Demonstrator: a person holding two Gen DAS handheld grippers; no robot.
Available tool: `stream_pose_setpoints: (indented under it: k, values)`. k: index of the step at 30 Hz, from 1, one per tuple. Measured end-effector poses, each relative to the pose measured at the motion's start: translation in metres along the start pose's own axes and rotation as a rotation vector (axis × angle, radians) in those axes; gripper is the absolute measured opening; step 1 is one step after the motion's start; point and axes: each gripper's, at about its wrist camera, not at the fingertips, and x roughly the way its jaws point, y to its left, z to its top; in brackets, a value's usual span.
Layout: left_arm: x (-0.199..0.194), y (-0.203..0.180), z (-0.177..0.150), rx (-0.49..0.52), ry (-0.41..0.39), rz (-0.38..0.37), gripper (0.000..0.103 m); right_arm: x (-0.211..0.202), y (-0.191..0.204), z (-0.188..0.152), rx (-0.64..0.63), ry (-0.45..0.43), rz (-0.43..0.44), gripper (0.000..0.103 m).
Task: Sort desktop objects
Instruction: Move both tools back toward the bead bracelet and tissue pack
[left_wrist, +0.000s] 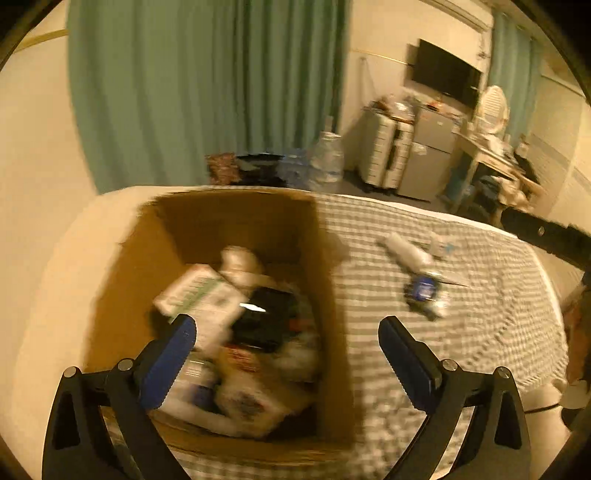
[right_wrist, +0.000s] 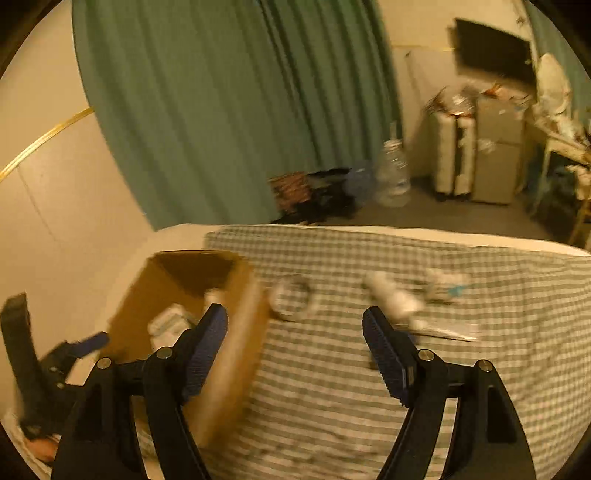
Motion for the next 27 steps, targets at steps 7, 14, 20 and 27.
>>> stream_pose_setpoints:
  k: [7,14,20,27]
  values:
    - [0.007,-0.087,0.006,0.059,-0.028,-0.043,0.103,-0.024,-0.081,-0.030,0.011,-0.014,-0.141,0.082]
    - [0.066,-0.157,-0.009,0.080,0.044,-0.029,0.103,-0.008,-0.151,-0.070,0.142,-0.025,-0.186,0.087]
    - [0.135,-0.198,-0.030,0.180,0.116,0.032,0.103,0.020,-0.182,-0.093,0.193,0.020,-0.162,0.087]
    - [0.191,-0.211,-0.021,0.286,0.124,0.031,0.103,0.044,-0.207,-0.103,0.246,0.074,-0.129,0.087]
